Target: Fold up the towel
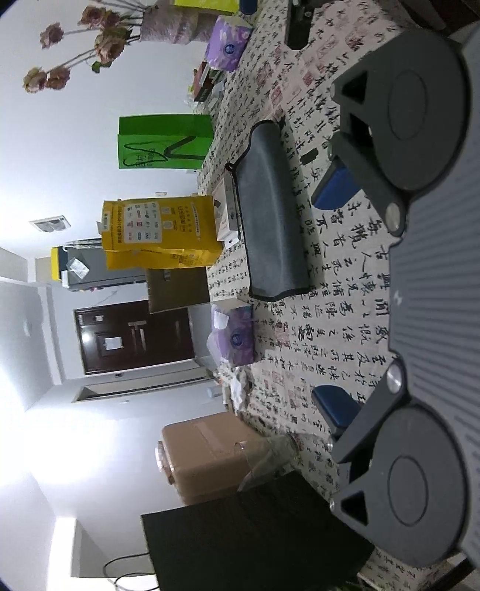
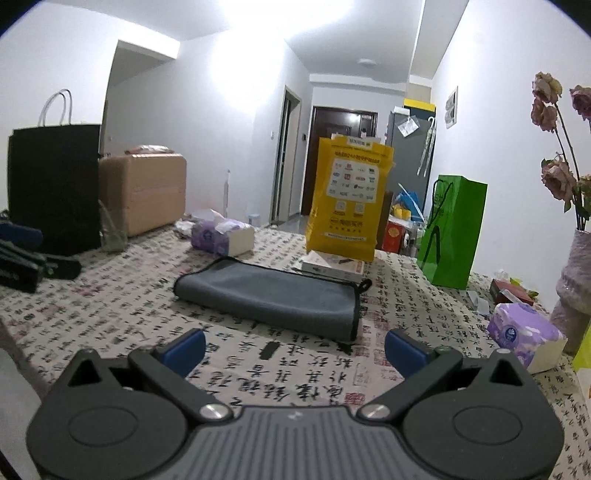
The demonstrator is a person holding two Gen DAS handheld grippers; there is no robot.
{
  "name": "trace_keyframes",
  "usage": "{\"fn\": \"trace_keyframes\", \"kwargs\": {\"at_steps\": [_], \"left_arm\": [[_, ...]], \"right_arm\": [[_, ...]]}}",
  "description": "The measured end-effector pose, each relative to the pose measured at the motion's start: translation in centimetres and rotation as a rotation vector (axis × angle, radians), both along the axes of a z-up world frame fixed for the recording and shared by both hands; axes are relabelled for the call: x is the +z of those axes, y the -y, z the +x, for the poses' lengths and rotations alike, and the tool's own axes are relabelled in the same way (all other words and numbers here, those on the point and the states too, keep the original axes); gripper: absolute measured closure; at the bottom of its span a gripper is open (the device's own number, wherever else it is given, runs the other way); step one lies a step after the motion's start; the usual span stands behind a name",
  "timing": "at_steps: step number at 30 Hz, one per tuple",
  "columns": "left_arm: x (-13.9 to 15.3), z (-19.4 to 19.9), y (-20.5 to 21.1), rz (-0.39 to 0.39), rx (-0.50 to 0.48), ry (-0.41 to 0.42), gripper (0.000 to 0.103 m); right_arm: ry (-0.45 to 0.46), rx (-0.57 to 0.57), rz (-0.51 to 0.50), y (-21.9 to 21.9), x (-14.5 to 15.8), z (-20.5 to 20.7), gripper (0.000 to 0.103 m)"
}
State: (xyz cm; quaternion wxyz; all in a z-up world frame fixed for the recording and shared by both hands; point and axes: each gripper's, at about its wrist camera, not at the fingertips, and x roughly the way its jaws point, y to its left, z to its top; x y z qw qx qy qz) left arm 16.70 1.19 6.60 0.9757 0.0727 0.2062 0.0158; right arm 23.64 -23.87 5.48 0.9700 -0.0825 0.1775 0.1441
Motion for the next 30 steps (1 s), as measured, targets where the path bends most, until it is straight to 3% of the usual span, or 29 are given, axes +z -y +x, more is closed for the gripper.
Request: {"fn": "trace_keyframes", "kwargs": {"at_steps": [11, 30], "left_arm": [[0.5, -6.3, 0.5, -0.018, -0.010, 0.131, 0.000], [-1.8, -11.7, -1.1, -0.087, 0.032, 0.203, 0.000]], "right_arm": [[0.038, 0.001, 0.054, -0.3, -0.1, -4.9, 0.000], [0.086, -0.001, 0.150, -1.4, -3.6, -11.9, 0.000]]}}
